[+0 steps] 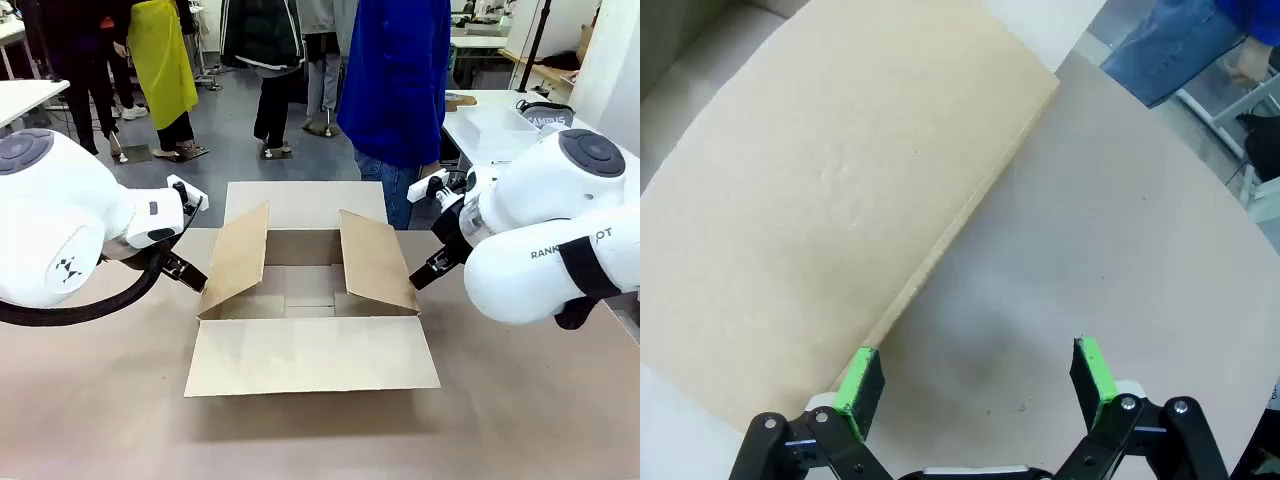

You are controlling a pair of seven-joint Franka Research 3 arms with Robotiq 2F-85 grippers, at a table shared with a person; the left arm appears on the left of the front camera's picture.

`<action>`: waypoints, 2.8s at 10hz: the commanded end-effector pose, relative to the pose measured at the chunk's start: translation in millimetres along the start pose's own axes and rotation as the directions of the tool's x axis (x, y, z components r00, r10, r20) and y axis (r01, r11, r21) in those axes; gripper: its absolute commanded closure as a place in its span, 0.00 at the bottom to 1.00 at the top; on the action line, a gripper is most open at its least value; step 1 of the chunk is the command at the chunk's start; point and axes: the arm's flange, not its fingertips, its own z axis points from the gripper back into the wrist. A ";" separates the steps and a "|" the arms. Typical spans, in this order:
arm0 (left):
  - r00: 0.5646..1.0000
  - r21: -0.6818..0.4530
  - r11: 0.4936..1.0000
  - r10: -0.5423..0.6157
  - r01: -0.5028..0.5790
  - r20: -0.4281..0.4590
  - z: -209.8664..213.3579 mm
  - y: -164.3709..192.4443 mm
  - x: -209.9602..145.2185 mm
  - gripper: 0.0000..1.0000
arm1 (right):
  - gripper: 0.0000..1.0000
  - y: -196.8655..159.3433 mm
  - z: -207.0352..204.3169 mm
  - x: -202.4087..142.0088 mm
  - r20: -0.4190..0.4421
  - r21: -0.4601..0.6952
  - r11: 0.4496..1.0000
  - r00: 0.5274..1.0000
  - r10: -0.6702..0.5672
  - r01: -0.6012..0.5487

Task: Pack the gift set into the box.
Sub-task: Place both hands on the side flaps of the Package Box and spread them outward.

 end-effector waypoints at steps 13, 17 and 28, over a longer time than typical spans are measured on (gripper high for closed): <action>1.000 0.000 1.000 0.000 0.000 0.001 0.1 -0.2 0.1 0.00 | 0.00 0.0 0.0 0.0 0.000 0.000 1.000 1.000 0.000 0.000; 1.000 0.000 1.000 0.000 0.000 0.001 0.1 -0.2 0.1 0.00 | 0.00 0.0 0.0 0.0 0.000 0.000 1.000 1.000 0.000 0.000; 0.596 -0.900 0.302 0.801 -0.315 0.060 203.6 194.9 -167.6 0.00 | 0.00 -222.0 200.6 -190.2 0.040 0.777 0.363 0.534 -0.844 0.514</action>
